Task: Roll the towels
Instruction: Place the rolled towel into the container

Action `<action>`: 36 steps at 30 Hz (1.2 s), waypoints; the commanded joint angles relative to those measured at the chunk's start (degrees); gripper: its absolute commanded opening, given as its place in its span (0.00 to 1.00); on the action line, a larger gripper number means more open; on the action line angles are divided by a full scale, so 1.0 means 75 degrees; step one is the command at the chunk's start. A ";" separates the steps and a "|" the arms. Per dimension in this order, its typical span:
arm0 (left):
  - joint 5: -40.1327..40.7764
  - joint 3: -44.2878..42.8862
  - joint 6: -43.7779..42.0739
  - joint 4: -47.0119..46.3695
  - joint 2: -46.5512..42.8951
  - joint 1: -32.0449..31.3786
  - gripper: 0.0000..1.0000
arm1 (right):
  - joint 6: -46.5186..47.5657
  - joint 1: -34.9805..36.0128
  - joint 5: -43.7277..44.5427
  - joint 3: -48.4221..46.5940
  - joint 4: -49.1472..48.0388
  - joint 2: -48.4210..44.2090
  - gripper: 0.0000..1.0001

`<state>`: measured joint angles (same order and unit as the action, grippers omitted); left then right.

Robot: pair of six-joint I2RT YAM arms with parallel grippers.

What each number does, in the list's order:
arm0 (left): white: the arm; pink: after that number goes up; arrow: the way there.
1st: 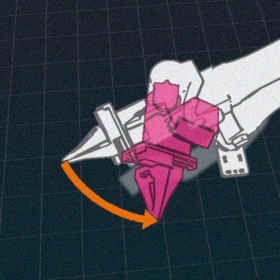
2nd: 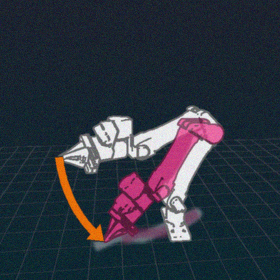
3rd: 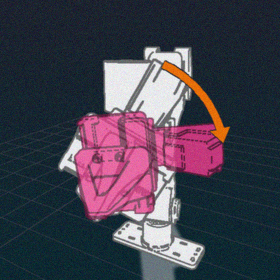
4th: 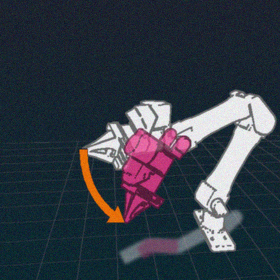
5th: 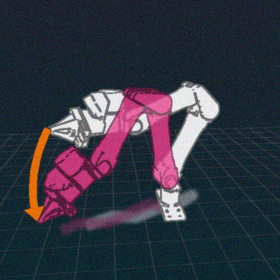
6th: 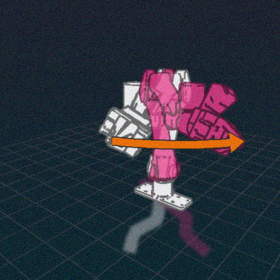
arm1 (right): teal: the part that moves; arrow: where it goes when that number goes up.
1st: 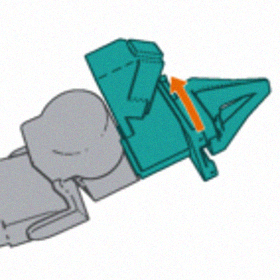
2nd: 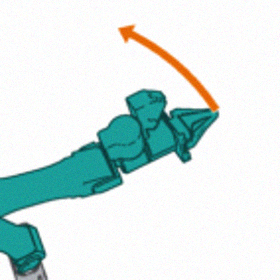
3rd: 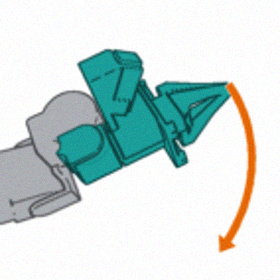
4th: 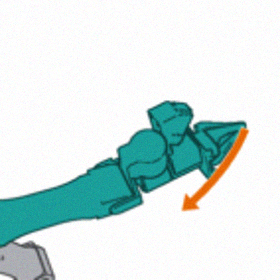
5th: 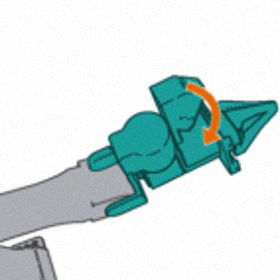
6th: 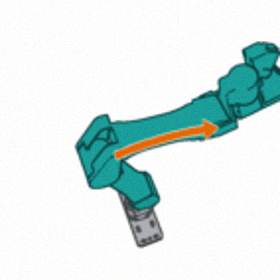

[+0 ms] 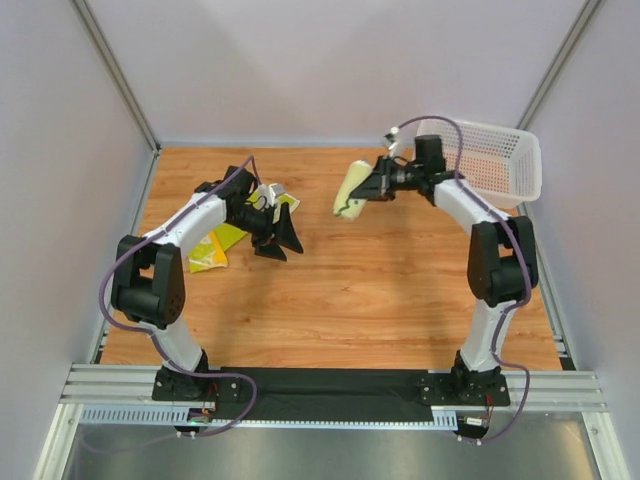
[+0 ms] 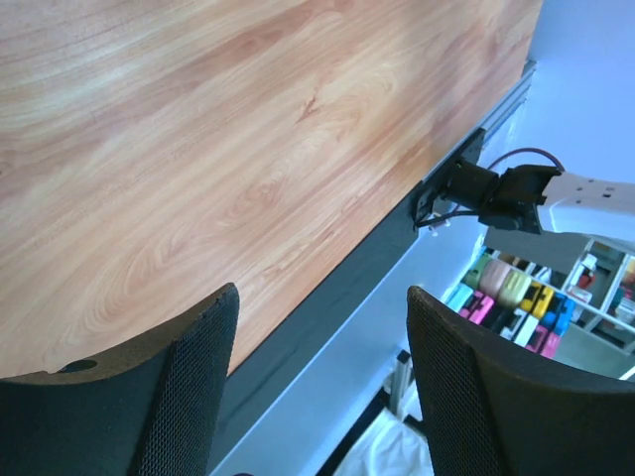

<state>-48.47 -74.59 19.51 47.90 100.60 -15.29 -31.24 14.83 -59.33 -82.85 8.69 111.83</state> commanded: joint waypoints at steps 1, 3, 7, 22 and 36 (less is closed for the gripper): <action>0.0311 0.0451 0.0211 -0.0093 -0.0462 0.0011 0.75 | 0.1281 -0.1295 -0.0422 -0.0786 0.1629 -0.0497 0.00; 0.0193 0.0604 0.0165 -0.0187 -0.0545 0.0011 0.73 | 0.1854 -0.1868 -0.0386 -0.1372 0.2689 -0.0392 0.00; 0.0111 0.0886 0.0024 -0.0234 -0.0698 0.0011 0.72 | 0.2034 -0.3018 -0.0422 -0.2452 0.3002 0.0042 0.00; -0.0112 0.1110 -0.0396 0.0163 -0.0429 0.0011 0.68 | 0.2104 -0.4344 0.0516 -0.8020 0.4128 0.4013 0.00; 0.0052 -0.1092 -0.0398 0.1160 0.1504 -0.0035 0.65 | 0.2233 -0.4227 0.0339 -0.8242 0.3939 0.6264 0.00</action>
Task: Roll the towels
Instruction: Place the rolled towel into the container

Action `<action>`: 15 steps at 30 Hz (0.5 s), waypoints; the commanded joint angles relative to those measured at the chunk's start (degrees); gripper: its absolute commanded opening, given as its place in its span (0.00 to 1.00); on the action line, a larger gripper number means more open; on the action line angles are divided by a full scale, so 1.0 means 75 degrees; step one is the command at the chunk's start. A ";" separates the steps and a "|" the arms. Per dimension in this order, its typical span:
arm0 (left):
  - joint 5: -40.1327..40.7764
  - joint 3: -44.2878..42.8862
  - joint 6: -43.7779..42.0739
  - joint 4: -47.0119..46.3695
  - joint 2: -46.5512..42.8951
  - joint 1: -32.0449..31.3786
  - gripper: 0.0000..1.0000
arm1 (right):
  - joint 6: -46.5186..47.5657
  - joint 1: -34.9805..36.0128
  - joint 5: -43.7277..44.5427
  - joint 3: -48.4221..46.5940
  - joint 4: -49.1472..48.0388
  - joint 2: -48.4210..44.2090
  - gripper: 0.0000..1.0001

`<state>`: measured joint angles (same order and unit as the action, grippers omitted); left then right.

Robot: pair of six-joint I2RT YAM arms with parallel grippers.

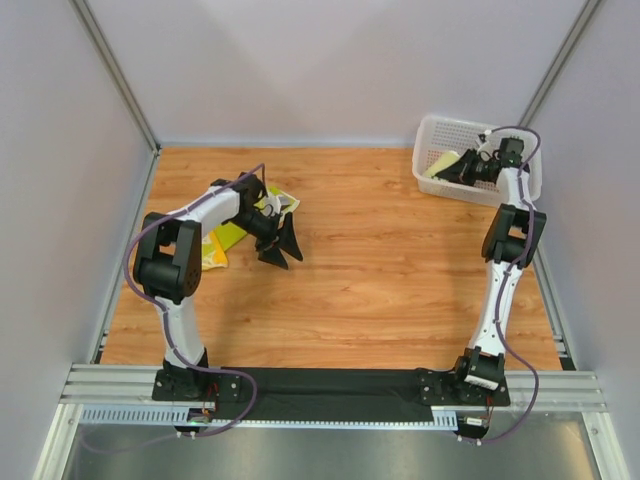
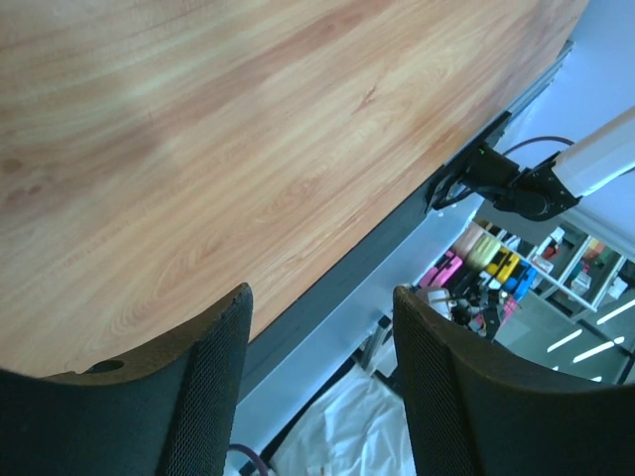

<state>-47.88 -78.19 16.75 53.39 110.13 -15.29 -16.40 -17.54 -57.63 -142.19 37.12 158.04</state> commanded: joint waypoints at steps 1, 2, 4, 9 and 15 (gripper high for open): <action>0.0008 -0.0706 -0.0031 0.0464 0.0292 -0.0047 0.65 | 0.0196 0.0089 0.0078 -0.0470 0.0171 0.0185 0.00; 0.0043 -0.0800 0.0004 0.0522 0.0432 -0.0059 0.65 | 0.0125 0.0089 0.0113 -0.0564 0.0020 0.0209 0.00; 0.0044 -0.0976 0.0063 0.0534 0.0539 -0.0094 0.65 | 0.0031 0.0112 0.0451 -0.0611 -0.0121 0.0222 0.00; 0.0009 -0.1234 0.0145 0.0569 0.0797 -0.0246 0.64 | -0.0144 0.0206 0.0803 -0.0600 -0.0367 0.0420 0.12; 0.0044 -0.1515 0.0204 0.0686 0.0926 -0.0340 0.64 | -0.0425 0.0358 0.1483 -0.0576 -0.0836 0.0503 0.67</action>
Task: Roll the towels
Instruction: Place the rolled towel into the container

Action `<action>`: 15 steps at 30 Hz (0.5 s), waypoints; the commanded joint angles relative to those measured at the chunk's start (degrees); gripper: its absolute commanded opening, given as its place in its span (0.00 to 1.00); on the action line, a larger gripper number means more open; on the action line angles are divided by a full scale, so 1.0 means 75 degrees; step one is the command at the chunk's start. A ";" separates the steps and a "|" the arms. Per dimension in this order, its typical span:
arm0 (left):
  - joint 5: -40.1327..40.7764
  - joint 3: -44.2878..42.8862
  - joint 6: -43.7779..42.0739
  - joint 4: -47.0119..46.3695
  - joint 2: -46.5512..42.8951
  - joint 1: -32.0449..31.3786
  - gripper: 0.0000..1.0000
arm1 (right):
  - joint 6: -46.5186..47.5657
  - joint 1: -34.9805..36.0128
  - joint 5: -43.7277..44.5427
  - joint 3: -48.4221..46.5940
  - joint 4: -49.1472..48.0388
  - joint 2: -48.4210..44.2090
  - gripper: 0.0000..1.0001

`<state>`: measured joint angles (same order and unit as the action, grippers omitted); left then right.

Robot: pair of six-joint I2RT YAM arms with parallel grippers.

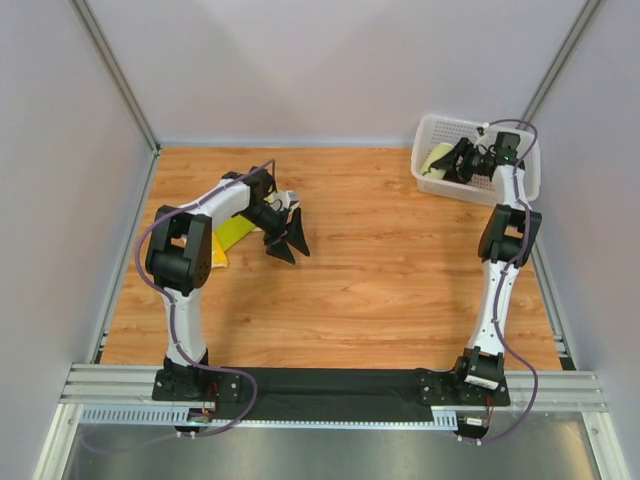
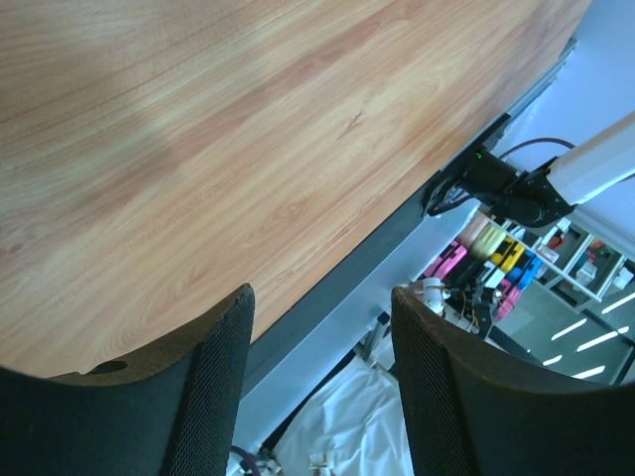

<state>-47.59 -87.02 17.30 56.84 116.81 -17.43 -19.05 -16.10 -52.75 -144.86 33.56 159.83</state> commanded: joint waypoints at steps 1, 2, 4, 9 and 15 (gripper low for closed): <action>0.0018 -0.0350 0.0131 0.0238 0.0034 -0.0055 0.64 | -0.0143 0.0166 0.0985 -0.0151 -0.0443 0.0206 0.70; 0.0052 -0.0350 0.0131 0.0238 0.0023 -0.0055 0.64 | -0.0155 0.0166 0.1126 -0.0104 -0.0455 0.0159 0.71; 0.0064 -0.0315 0.0131 0.0226 -0.0001 -0.0055 0.63 | -0.0155 0.0166 0.1442 0.0210 -0.0502 -0.0098 0.73; 0.0065 -0.0081 0.0248 0.0004 -0.0176 -0.0067 0.63 | 0.0125 0.0154 0.1900 0.0774 -0.0210 -0.0731 0.74; 0.0006 0.0294 0.0295 -0.0383 -0.0446 -0.0090 0.63 | 0.0278 0.0131 0.1538 0.1478 0.0013 -0.1482 0.82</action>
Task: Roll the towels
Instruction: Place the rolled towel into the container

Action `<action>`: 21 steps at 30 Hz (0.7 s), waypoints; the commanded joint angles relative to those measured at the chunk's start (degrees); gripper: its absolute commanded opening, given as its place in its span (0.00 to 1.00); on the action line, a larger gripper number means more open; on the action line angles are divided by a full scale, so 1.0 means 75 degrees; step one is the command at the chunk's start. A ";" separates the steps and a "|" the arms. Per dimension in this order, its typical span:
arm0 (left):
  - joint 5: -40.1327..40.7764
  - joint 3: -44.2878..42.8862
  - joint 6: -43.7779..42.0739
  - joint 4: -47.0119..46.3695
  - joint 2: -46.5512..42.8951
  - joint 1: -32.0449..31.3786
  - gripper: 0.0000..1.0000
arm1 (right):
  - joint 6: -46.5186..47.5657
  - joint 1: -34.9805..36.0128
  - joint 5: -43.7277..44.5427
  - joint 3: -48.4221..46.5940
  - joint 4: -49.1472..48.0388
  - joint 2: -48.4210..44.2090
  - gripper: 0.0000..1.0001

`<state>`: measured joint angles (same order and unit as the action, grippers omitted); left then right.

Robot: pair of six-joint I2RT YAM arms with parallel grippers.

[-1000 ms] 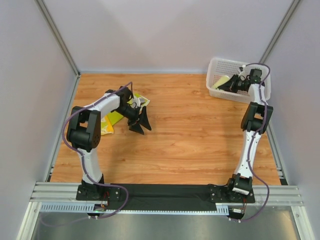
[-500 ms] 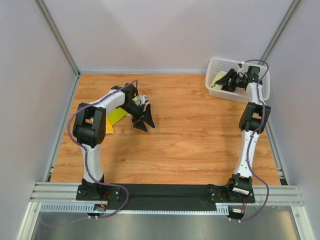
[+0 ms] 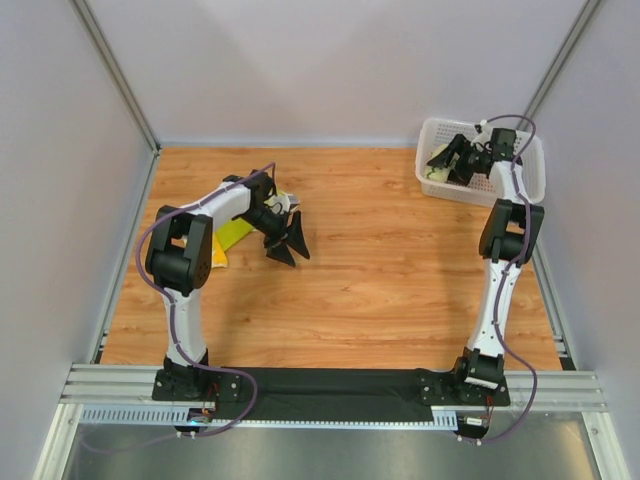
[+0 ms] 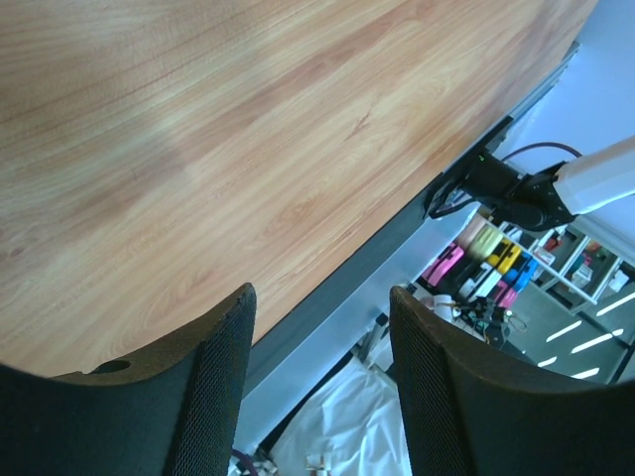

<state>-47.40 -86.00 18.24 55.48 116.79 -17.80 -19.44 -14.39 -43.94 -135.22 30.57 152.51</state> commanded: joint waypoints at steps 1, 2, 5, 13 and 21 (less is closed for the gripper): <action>-0.0043 0.0204 0.0170 -0.0237 -0.0490 -0.0040 0.63 | 0.0354 -0.0097 0.0340 0.0193 0.0575 -0.0553 0.85; -0.0032 0.0297 0.0170 -0.0249 -0.0502 -0.0040 0.63 | 0.0412 -0.0097 0.0316 0.0205 0.0623 -0.0634 0.87; -0.0032 0.0450 0.0123 -0.0331 -0.0619 -0.0040 0.63 | 0.0483 -0.0097 0.0304 0.0205 0.0881 -0.0740 1.00; -0.0020 0.0638 0.0041 -0.0378 -0.0853 -0.0040 0.62 | 0.0635 -0.0167 0.0679 0.0497 0.1256 -0.1267 1.00; -0.0020 0.1013 0.0053 -0.0612 -0.1123 -0.0040 0.62 | 0.0331 -0.0261 0.0984 0.0639 0.0988 -0.1490 1.00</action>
<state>-47.42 -79.18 18.57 52.05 111.33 -17.91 -16.23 -15.88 -38.04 -130.15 39.62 145.23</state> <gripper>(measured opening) 0.623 0.998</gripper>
